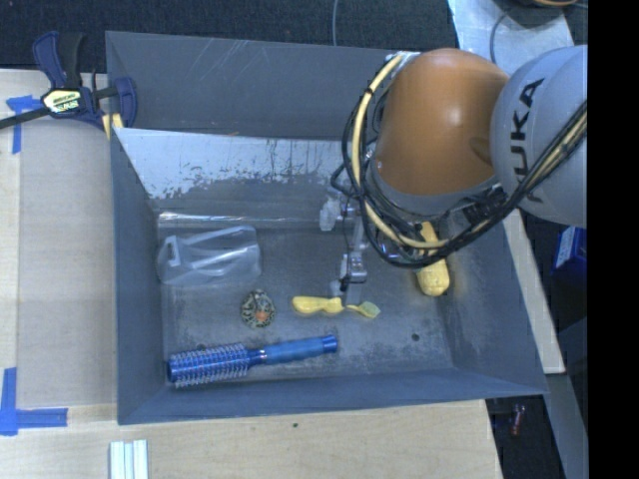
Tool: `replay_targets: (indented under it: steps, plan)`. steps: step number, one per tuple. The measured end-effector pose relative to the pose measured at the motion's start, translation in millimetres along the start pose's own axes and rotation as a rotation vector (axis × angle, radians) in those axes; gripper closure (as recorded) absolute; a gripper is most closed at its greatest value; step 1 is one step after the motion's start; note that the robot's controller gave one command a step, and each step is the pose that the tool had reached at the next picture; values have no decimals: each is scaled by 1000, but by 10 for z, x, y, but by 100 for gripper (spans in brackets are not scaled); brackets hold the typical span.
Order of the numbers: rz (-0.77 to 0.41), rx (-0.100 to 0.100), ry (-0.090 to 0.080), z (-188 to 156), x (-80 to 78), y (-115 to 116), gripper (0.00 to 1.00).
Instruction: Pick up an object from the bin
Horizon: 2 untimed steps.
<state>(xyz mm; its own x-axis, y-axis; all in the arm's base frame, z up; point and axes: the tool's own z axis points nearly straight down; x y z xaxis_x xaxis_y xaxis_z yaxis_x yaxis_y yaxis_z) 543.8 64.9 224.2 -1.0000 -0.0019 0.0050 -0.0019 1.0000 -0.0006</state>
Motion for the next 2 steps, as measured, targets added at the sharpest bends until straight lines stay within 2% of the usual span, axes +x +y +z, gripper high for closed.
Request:
replay_targets:
  steps: [1, 2]
  plan:
    - [2, -1, -9, -47, -15, -1, 0]
    - [21, -2, -13, 600, 190, -96, 0]
